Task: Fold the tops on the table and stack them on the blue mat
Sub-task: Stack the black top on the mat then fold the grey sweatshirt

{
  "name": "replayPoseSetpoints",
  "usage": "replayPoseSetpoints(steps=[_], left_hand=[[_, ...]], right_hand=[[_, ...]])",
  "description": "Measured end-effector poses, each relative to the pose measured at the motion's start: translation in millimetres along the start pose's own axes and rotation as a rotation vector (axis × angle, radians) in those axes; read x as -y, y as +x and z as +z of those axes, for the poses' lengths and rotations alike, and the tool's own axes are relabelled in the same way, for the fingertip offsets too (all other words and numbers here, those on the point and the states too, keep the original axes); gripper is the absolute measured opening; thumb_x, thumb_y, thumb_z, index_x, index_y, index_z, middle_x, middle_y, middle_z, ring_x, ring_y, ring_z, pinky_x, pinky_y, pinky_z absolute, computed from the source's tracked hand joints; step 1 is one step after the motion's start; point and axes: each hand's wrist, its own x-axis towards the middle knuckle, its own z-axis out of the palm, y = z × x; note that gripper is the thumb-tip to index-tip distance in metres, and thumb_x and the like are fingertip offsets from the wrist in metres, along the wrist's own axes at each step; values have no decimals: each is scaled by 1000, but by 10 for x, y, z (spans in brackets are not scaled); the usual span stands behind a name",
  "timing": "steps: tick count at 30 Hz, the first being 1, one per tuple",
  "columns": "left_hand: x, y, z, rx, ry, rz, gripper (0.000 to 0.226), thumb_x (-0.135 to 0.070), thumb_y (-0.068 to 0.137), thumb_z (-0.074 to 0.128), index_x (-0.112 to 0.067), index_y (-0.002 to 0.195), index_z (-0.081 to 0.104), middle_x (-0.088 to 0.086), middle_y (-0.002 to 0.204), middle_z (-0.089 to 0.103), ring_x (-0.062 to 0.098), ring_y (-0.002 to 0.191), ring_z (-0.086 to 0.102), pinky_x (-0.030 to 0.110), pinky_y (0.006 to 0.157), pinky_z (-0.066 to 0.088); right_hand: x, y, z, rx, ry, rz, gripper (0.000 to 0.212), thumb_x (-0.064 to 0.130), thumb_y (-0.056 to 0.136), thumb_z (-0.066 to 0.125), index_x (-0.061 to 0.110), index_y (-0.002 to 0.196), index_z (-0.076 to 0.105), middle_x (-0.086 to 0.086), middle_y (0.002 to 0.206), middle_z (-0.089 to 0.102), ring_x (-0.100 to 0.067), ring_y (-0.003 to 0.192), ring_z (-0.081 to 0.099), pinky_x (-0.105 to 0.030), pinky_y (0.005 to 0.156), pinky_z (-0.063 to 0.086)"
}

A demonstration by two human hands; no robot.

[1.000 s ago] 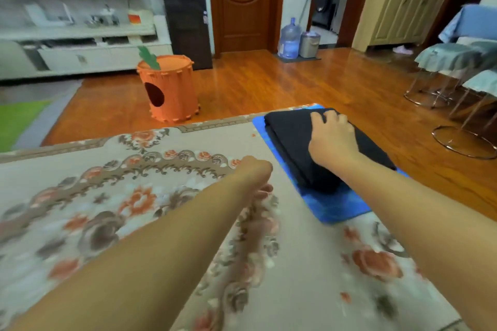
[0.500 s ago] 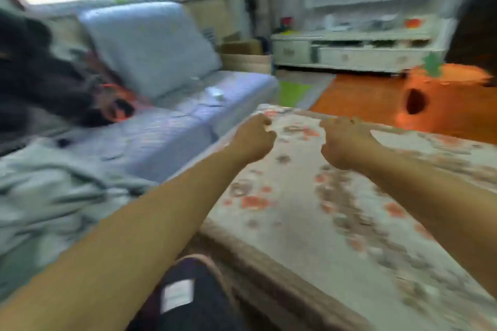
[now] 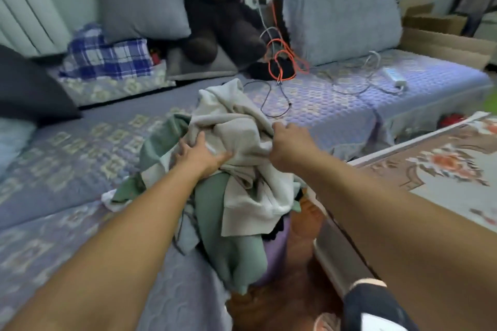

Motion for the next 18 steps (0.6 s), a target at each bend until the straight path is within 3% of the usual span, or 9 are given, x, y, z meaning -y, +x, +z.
replayPoseSetpoints(steps=[2, 3, 6, 8, 10, 12, 15, 16, 18], left_hand=[[34, 160, 124, 25, -86, 17, 129, -98, 48, 47, -42, 157, 7, 20, 163, 23, 47, 146, 26, 62, 116, 27], [3, 220, 132, 10, -100, 35, 124, -95, 51, 51, -38, 155, 15, 19, 159, 30, 46, 143, 32, 61, 115, 30], [-210, 351, 155, -86, 26, 85, 73, -60, 88, 62, -23, 146, 38, 14, 153, 36, 40, 140, 36, 56, 114, 31], [-439, 304, 246, -181, 114, 94, 38, -33, 100, 52, -23, 137, 49, 13, 146, 42, 39, 137, 40, 67, 113, 25], [-647, 172, 425, -257, 224, 156, 31, -17, 101, 43, -28, 126, 58, 9, 137, 49, 37, 132, 44, 76, 111, 17], [-800, 11, 586, -336, 282, 282, 28, -16, 98, 46, -30, 116, 62, 6, 130, 54, 36, 125, 51, 69, 109, 25], [-1094, -175, 465, -527, 53, 433, 17, -20, 91, 56, -24, 108, 58, 11, 129, 50, 40, 105, 61, 45, 80, 41], [-1236, -253, 374, -590, -32, 478, 18, -21, 90, 58, -23, 108, 57, 13, 135, 48, 42, 104, 61, 44, 74, 41], [-1576, -466, 196, -671, -141, 555, 22, -23, 90, 61, -20, 112, 58, 13, 150, 42, 40, 117, 56, 46, 79, 44]], right_hand=[[87, 184, 81, 35, -31, -31, 48, 23, 94, 55, 9, 136, 37, -21, 138, 39, -41, 127, 37, -45, 101, 37], [98, 273, 133, 51, -50, -44, 47, 23, 97, 53, 9, 139, 35, -21, 139, 38, -41, 128, 35, -45, 102, 35], [75, 460, 264, 100, -27, -61, 59, 31, 98, 55, 16, 147, 27, -19, 144, 33, -42, 131, 33, -45, 105, 32], [4, 537, 332, 125, 34, -18, 80, 39, 94, 60, 24, 156, 11, -19, 154, 21, -44, 139, 28, -49, 112, 33], [-82, 499, 326, 153, 64, 2, 90, 38, 95, 58, 27, 160, -4, -15, 162, 5, -41, 147, 17, -48, 118, 27], [-221, 390, 301, 152, 56, 6, 89, 32, 99, 53, 22, 159, -11, -11, 165, -4, -36, 151, 9, -43, 120, 20], [-497, 246, 232, 124, 105, 58, 98, 27, 95, 59, 29, 158, -17, -9, 165, -12, -41, 150, 12, -44, 120, 24], [-592, 203, 172, 103, 139, 81, 105, 26, 91, 63, 33, 157, -19, -9, 165, -14, -43, 150, 13, -46, 119, 27], [-768, 104, -48, 17, 220, 107, 116, 28, 85, 71, 33, 156, -21, -9, 165, -14, -43, 150, 13, -46, 117, 29]])
